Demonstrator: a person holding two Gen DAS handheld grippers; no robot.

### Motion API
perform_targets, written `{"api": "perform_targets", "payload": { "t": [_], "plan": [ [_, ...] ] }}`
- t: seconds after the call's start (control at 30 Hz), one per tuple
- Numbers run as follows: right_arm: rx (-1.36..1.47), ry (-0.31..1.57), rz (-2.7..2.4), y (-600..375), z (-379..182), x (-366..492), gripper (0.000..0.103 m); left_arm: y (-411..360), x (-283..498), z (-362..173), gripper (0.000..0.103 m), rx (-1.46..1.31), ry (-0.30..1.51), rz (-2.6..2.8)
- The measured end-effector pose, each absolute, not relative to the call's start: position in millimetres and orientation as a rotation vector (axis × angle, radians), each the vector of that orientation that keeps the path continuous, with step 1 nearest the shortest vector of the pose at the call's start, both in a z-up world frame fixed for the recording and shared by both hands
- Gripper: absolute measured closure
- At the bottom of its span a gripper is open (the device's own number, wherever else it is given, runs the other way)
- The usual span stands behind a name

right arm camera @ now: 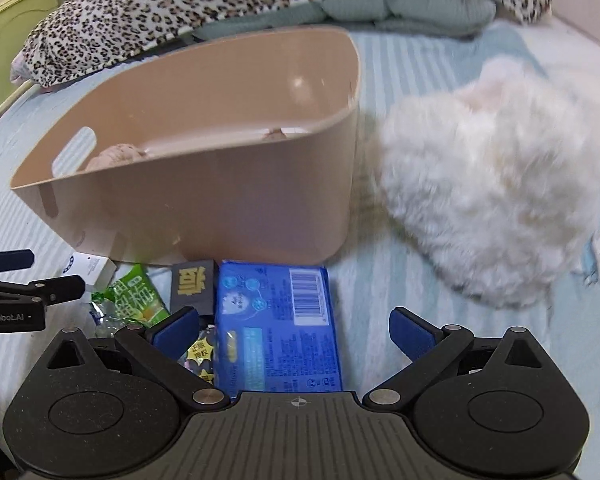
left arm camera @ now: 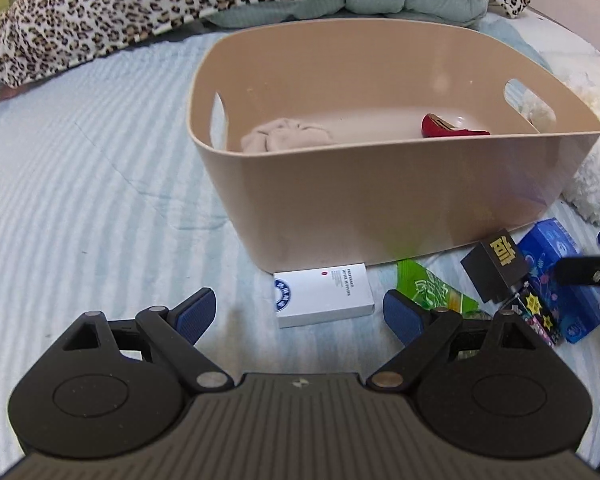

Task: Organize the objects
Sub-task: 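Grasp the white box with the left tool while the right tool grasps the blue tissue pack, then lift both items over the basket and release them inside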

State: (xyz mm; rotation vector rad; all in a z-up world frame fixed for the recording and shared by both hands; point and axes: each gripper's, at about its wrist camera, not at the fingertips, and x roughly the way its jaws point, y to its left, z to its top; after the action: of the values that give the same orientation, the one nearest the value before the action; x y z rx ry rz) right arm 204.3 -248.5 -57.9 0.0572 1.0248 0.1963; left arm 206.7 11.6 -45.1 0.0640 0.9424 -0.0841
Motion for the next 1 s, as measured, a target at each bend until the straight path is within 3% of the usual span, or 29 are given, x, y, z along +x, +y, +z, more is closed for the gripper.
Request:
{"api": "perform_targets", "payload": {
  "t": [0.17, 0.27, 0.3, 0.4, 1.0],
  "plan": [
    [0.114, 1.116, 0.227, -249, -82, 213, 0.009, 12, 217, -56, 0.012, 0.031, 0.952, -0.072],
    [0.102, 1.113, 0.235, -244, -83, 211, 0.011, 12, 221, -64, 0.024, 0.010, 0.948, -0.080],
    [0.106, 1.110, 0.239, -244, -83, 211, 0.018, 12, 223, -67, 0.034, 0.006, 0.961, -0.089],
    [0.147, 1.102, 0.258, -245, -80, 210, 0.040, 12, 223, -70, 0.041, 0.007, 0.950, -0.092],
    [0.133, 0.993, 0.221, -240, -44, 183, 0.044, 16, 180, -27, 0.042, 0.013, 0.846, -0.081]
  ]
}}
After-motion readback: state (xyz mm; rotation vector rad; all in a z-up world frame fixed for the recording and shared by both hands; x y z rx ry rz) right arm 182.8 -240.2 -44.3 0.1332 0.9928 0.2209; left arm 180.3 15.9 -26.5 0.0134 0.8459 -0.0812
